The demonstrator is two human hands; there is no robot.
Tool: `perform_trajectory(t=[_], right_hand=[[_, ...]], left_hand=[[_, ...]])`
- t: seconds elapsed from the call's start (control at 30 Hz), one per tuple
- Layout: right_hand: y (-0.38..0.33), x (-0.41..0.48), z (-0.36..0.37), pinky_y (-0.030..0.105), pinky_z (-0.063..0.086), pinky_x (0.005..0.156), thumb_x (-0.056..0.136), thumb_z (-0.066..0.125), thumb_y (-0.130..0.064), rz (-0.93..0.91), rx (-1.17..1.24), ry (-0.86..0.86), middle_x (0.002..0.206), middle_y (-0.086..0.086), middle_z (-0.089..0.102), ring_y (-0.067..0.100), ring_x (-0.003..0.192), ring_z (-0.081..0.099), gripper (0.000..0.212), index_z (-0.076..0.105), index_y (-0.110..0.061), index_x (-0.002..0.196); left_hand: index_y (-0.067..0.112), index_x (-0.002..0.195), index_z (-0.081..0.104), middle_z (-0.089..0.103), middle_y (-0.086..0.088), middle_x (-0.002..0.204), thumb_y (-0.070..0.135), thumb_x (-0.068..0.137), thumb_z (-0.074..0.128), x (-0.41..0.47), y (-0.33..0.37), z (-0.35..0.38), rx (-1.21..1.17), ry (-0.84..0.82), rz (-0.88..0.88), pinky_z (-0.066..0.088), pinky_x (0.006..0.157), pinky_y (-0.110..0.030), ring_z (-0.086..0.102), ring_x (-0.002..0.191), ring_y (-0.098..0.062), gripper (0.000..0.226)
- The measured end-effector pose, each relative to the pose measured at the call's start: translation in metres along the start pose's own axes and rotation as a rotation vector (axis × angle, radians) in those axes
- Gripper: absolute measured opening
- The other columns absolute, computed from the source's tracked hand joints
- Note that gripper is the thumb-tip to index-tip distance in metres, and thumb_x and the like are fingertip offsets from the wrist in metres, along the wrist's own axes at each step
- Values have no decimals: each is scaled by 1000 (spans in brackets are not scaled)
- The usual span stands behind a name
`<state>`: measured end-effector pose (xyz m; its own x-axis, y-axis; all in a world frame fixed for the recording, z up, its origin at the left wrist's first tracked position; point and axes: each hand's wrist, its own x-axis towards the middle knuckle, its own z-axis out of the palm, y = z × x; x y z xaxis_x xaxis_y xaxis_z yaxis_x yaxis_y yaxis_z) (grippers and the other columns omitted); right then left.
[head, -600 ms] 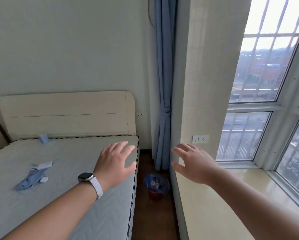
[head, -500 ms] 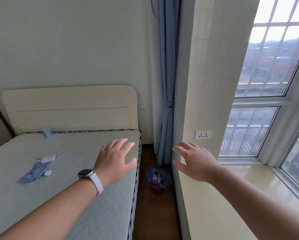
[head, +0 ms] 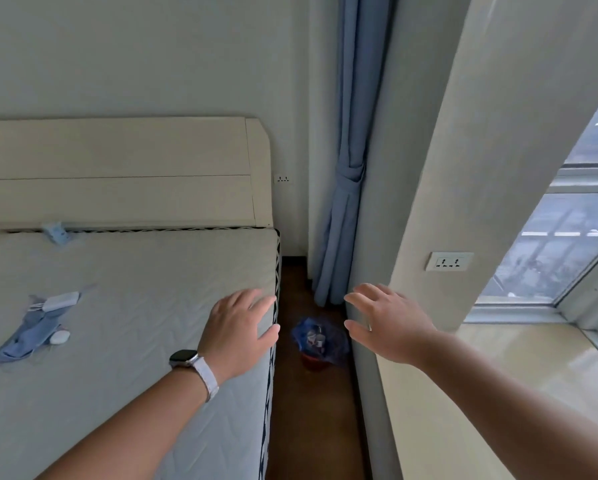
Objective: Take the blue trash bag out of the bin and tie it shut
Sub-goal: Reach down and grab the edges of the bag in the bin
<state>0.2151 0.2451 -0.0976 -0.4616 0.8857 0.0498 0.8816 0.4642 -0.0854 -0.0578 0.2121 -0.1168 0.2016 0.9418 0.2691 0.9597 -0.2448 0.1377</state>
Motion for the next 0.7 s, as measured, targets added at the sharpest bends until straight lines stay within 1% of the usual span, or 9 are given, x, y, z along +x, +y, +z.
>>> perform_trajectory(t=[0.1, 0.17, 0.27, 0.33, 0.5, 0.7], right_hand=[[4, 47, 17, 36, 35, 106, 95, 35, -56, 25, 9, -45, 147, -5, 44, 20, 133, 39, 54, 39, -31, 142], [8, 75, 26, 36, 35, 105, 94, 34, -57, 38, 13, -64, 146, -6, 44, 20, 133, 39, 55, 39, -31, 142], [15, 107, 37, 36, 36, 104, 93, 34, -58, 64, 21, -96, 145, -5, 46, 20, 132, 41, 57, 40, -30, 142], [22, 124, 42, 35, 36, 104, 92, 35, -58, 80, 24, -109, 146, -5, 45, 20, 132, 40, 57, 40, -30, 141], [48, 161, 55, 36, 38, 102, 93, 38, -55, 116, 35, -122, 145, -4, 45, 21, 131, 42, 55, 43, -28, 140], [84, 204, 89, 36, 40, 100, 93, 39, -54, 120, 76, -165, 144, -2, 46, 21, 130, 43, 55, 44, -26, 140]], left_hand=[[17, 120, 64, 66, -9, 120, 41, 79, 58, 33, -33, 25, -52, -41, -42, 46, 92, -45, 60, 111, -31, 48], [17, 119, 64, 67, -8, 120, 41, 79, 57, 52, -51, 42, -93, -64, -63, 46, 91, -43, 61, 110, -30, 47], [20, 126, 59, 62, -5, 130, 42, 84, 53, 78, -73, 65, -129, -117, -77, 41, 98, -40, 55, 119, -26, 48], [21, 129, 56, 59, -3, 133, 42, 85, 53, 95, -84, 77, -144, -136, -85, 39, 99, -39, 52, 122, -25, 49], [17, 126, 59, 62, -6, 129, 41, 83, 52, 137, -99, 104, -176, -158, -71, 43, 95, -40, 55, 117, -27, 49], [18, 127, 58, 61, -5, 129, 40, 85, 55, 183, -108, 144, -181, -223, -71, 43, 94, -38, 55, 117, -26, 48]])
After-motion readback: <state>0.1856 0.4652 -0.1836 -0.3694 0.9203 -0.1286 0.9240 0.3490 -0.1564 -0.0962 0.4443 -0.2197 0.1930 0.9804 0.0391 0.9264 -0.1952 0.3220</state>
